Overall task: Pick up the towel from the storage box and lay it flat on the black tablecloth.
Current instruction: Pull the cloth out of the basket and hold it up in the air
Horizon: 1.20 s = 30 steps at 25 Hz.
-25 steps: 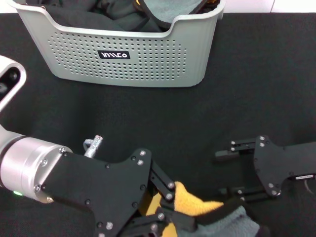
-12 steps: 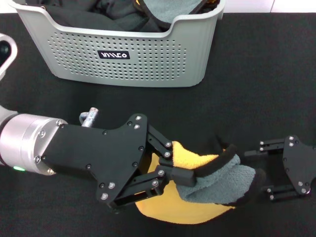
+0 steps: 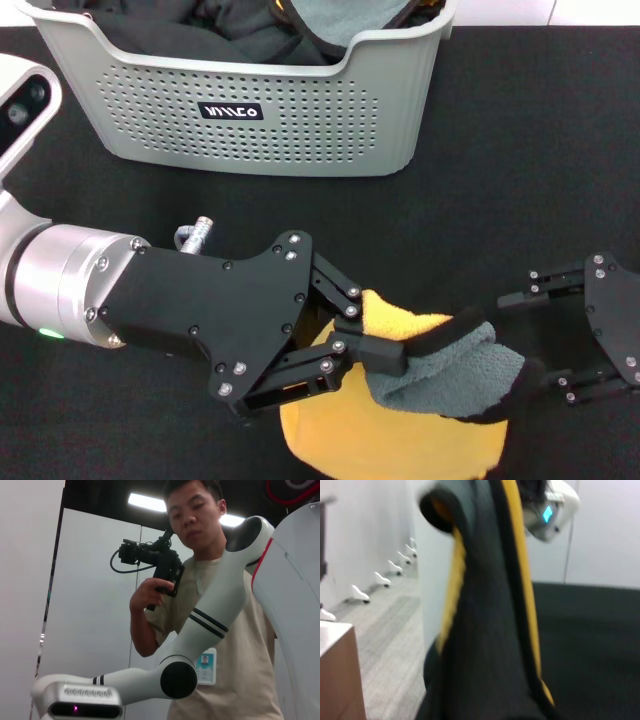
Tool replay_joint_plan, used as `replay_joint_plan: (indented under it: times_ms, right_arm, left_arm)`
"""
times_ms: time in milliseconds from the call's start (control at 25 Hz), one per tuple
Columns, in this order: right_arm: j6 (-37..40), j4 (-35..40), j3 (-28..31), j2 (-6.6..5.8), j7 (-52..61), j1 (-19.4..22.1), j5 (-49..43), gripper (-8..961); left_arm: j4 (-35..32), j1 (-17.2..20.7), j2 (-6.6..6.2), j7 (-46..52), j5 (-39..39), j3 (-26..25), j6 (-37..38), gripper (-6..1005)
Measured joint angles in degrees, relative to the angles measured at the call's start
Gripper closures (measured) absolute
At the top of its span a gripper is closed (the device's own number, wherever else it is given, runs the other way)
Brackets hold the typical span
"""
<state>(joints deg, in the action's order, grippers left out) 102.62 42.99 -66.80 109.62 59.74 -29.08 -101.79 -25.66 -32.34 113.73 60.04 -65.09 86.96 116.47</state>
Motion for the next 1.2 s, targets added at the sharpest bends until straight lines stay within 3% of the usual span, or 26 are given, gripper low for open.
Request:
replay_joint_plan:
  times_ms: [560, 840, 1200]
  right_arm:
    - [4.08, 1.3, 1.87, 3.12, -1.15, -3.02, 0.15, 285]
    - [4.02, 0.62, 1.39, 5.63, -2.23, -4.49, -4.38, 287]
    - [-0.88, -0.86, 0.04, 5.68, -2.46, -4.44, -6.08, 289]
  left_arm:
    - [0.09, 0.18, 1.22, -0.44, -3.21, -0.04, -0.11, 934]
    - [-0.2, 0.01, 1.31, -0.62, -3.19, -0.05, -0.11, 932]
    - [-0.52, -0.35, 1.09, -0.63, -2.79, -0.1, -0.1, 930]
